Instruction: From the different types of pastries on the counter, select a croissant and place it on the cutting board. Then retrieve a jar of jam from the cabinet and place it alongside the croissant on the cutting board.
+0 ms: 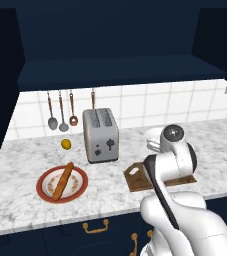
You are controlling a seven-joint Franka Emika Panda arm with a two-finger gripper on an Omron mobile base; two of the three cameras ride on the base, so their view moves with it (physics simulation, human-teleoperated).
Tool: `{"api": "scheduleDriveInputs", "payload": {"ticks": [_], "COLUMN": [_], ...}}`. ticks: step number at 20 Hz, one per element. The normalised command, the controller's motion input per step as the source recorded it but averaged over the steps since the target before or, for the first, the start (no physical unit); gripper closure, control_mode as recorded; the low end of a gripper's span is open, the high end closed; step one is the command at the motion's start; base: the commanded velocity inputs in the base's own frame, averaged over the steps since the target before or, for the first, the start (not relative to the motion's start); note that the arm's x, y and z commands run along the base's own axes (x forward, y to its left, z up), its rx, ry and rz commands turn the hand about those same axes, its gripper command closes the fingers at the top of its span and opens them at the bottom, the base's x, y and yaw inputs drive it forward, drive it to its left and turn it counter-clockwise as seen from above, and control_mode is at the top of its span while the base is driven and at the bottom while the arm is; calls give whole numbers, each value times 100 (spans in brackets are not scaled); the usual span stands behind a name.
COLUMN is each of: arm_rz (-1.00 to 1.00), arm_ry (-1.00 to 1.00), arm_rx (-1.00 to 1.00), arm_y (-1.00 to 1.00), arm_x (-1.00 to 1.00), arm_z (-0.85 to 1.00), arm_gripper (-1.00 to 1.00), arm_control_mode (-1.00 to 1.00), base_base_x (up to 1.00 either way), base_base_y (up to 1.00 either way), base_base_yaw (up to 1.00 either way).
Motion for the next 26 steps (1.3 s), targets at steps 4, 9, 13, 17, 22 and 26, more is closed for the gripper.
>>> {"api": "scheduleDriveInputs", "payload": {"ticks": [4, 9, 13, 17, 22, 26], "arm_rz": [0, 0, 2, 2, 1, 1], "arm_ry": [-11, -30, -48, -44, -34, -28], "arm_rx": [0, -10, -22, -4, 0, 0], "arm_y": [-6, 2, 2, -3, -16, -35], "arm_x": [-68, -59, -12, -16, -18, -18], "arm_z": [-100, -97, -100, -100, -100, -100], "arm_gripper": [100, 100, 100, 100, 100, 100], "arm_control_mode": [-100, -100, -100, -100, -100, -100], "base_base_x": [0, 0, 0, 0, 0, 0], "base_base_y": [0, 0, 0, 0, 0, 0], "base_base_yaw": [0, 0, 0, 0, 0, 0]}}
